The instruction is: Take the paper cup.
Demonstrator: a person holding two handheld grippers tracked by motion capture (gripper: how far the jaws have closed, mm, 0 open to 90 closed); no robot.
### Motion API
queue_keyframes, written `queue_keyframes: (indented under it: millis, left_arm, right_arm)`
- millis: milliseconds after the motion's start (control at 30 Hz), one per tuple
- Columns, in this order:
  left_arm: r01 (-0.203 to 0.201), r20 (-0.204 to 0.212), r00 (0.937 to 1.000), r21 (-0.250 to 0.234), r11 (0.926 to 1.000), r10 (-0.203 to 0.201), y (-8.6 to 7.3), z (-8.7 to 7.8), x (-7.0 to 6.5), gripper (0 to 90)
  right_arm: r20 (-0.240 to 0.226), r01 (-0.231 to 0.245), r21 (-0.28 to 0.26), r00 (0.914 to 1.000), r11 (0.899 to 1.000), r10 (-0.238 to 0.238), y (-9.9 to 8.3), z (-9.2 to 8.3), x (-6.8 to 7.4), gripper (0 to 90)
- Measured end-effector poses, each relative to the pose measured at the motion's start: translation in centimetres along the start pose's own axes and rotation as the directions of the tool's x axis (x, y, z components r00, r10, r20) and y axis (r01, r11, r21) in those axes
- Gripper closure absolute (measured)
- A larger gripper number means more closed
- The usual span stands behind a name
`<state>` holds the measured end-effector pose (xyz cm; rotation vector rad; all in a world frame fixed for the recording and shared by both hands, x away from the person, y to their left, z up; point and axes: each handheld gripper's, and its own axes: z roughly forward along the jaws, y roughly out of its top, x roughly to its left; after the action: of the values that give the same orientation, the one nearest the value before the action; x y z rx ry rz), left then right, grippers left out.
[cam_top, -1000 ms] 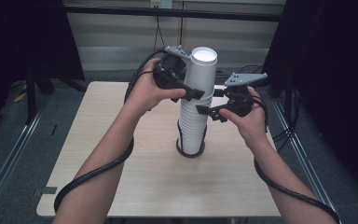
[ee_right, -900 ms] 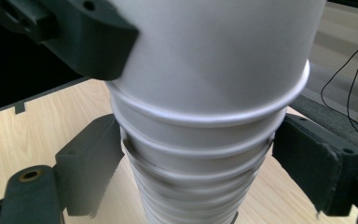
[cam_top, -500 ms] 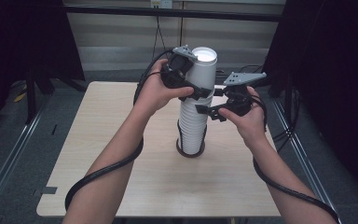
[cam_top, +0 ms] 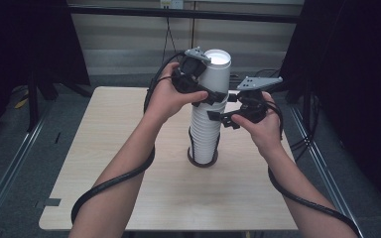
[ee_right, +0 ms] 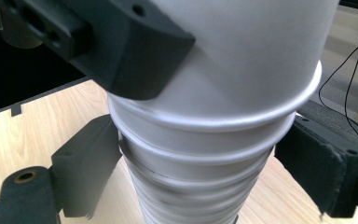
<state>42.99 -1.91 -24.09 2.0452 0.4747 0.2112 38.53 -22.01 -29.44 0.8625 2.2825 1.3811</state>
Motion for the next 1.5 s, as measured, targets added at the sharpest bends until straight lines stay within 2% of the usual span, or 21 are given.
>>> queue_keyframes:
  millis: [200, 333, 667, 800, 1133, 1500]
  left_arm:
    - [0.004, 0.001, 1.0, 0.004, 1.0, -0.004, 0.3, -0.1, 0.0, 10.7]
    - [-0.01, 0.009, 0.9999, 0.003, 0.9999, 0.01, 0.0, 0.0, -0.1, 10.5]
    - [-0.018, 0.006, 0.9998, 0.002, 0.9998, 0.018, 0.0, 0.0, -0.3, 10.4]
    - [-0.018, 0.007, 0.9998, 0.005, 0.9998, 0.018, 0.0, 0.1, -0.3, 10.4]
    - [-0.012, 0.005, 0.9999, -0.001, 0.9999, 0.012, -0.2, 0.0, -0.2, 10.4]
    - [0.006, -0.017, 0.9998, -0.003, 1.0, -0.006, 0.0, -0.2, -0.1, 11.0]
  right_arm:
    - [-0.002, -0.001, -0.003, 1.0, 1.0, 0.001, 0.0, 0.0, 0.0, 14.0]
    - [0.002, 0.026, 0.019, 0.9997, 0.999, -0.026, 0.1, -0.3, 0.1, 14.2]
    - [-0.028, -0.03, 0.012, 0.9992, 0.999, 0.03, 0.1, -1.0, -0.1, 13.7]
    - [-0.015, -0.023, 0.028, 0.9996, 0.999, 0.023, 0.3, -1.1, -0.1, 13.8]
    - [-0.007, -0.03, 0.012, 0.9995, 0.999, 0.03, 0.8, -1.1, 0.1, 14.4]
    - [-0.004, -0.04, -0.004, 0.9992, 0.999, 0.04, 0.8, -0.8, 0.0, 15.8]
